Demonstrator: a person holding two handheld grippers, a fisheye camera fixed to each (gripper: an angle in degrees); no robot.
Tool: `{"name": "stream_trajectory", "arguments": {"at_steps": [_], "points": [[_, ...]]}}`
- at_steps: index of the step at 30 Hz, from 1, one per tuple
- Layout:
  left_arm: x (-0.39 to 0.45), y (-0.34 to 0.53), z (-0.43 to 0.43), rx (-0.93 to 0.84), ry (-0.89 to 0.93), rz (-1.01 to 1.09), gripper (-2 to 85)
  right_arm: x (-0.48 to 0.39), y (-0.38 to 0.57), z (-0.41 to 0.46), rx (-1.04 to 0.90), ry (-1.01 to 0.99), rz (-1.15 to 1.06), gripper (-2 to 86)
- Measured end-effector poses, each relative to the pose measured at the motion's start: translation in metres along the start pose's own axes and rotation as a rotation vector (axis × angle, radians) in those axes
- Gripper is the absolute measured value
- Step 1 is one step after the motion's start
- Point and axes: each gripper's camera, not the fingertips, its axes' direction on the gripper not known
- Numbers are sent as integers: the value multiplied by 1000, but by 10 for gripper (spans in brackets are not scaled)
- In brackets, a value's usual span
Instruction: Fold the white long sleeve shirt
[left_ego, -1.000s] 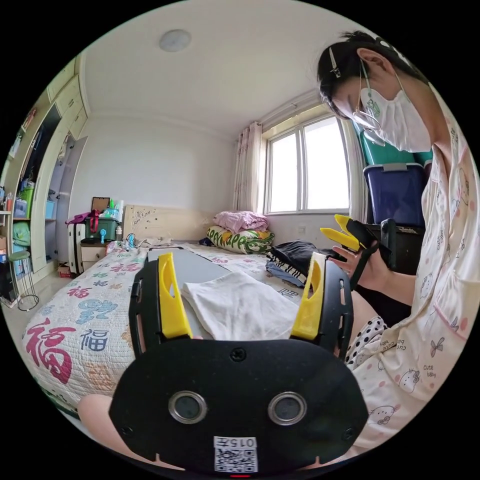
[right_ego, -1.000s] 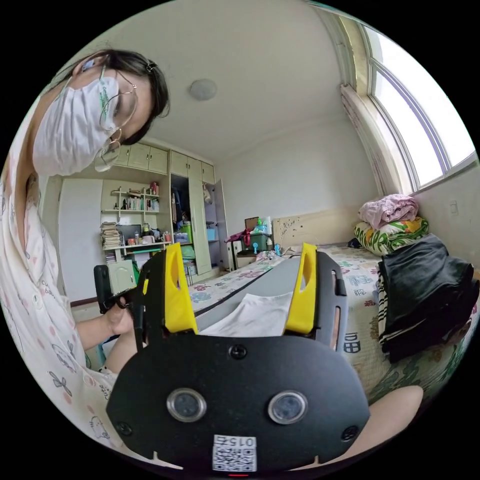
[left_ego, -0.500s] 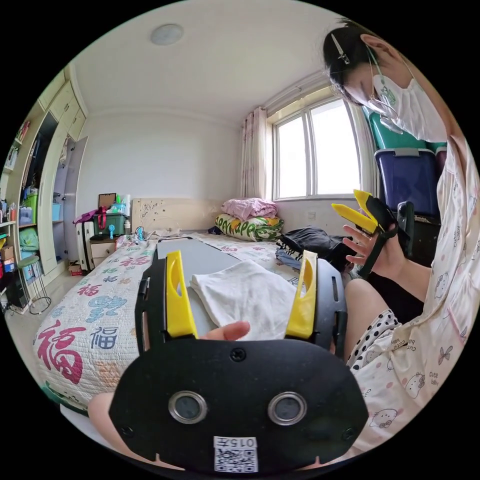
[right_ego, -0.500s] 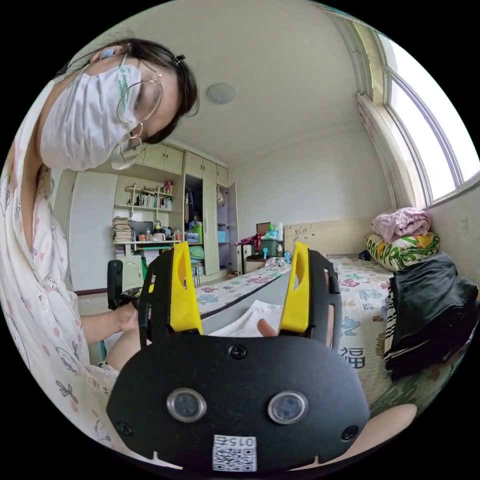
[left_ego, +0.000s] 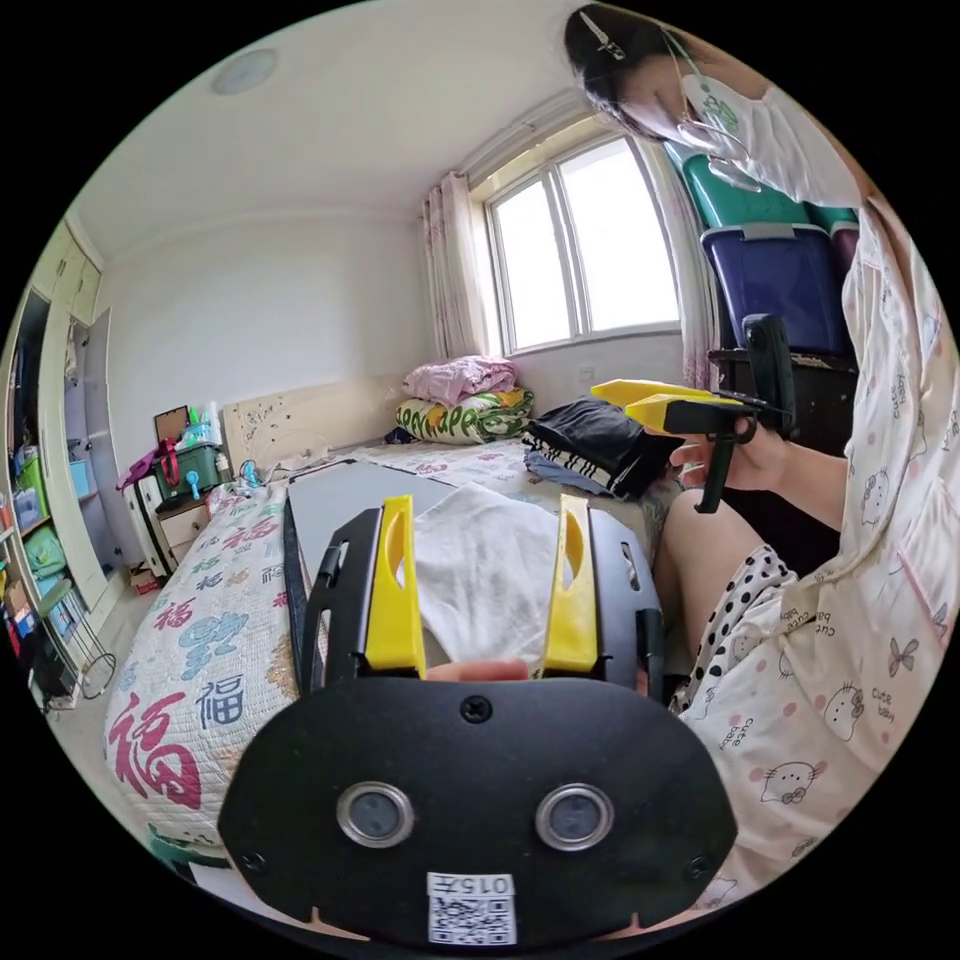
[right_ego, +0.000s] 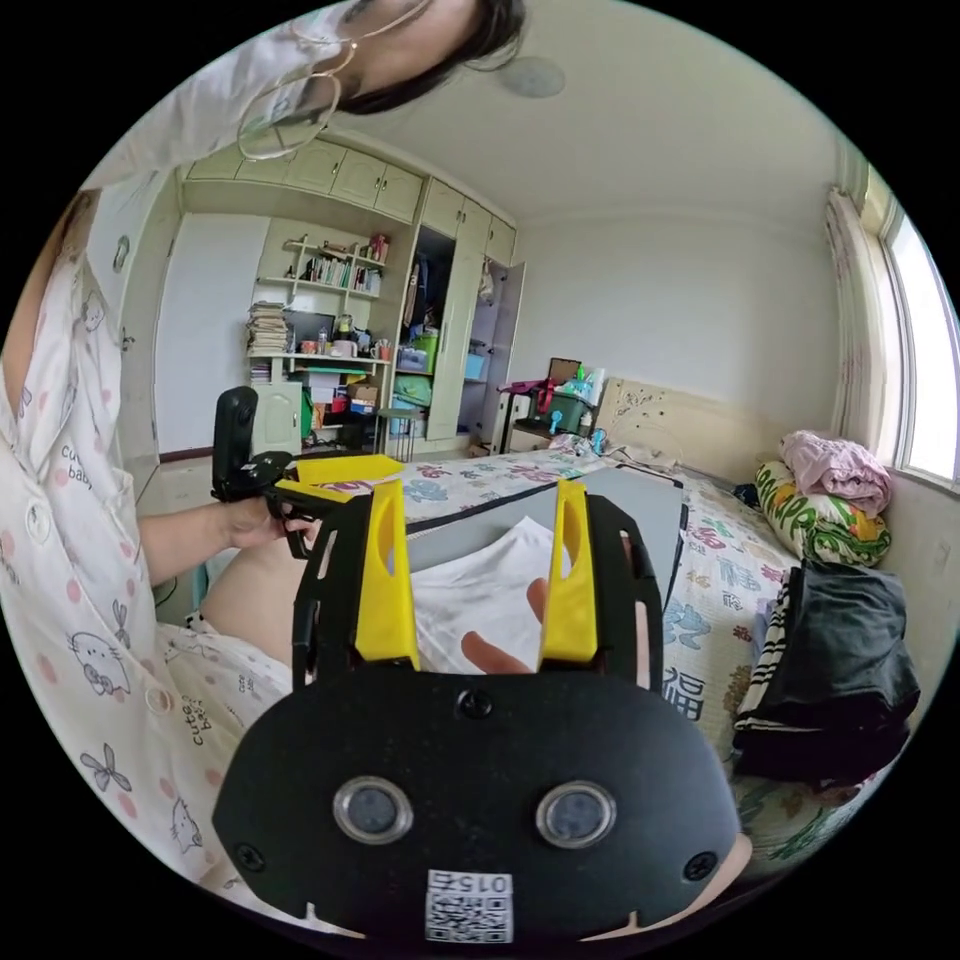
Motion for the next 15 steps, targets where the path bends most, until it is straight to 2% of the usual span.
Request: {"name": "stream_trajectory", "arguments": {"at_steps": [3, 6, 8, 10, 12, 15], "points": [[-3, 2, 5, 13, 45, -38, 187, 7, 2, -20, 47, -17, 32, 180], [-16, 5, 9, 36, 124, -134, 179, 38, 3, -66, 175, -23, 185, 137], [-22, 5, 11, 38, 133, -164, 171, 73, -1, -119, 278, 28, 356, 70], [-23, 4, 13, 36, 97, -158, 163, 87, -14, -167, 347, 133, 417, 13], [-22, 6, 17, 38, 72, -150, 160, 94, -34, -223, 452, 197, 468, 3], [-21, 10, 27, 33, 69, -163, 159, 93, -64, -322, 701, 115, 518, -3]]}}
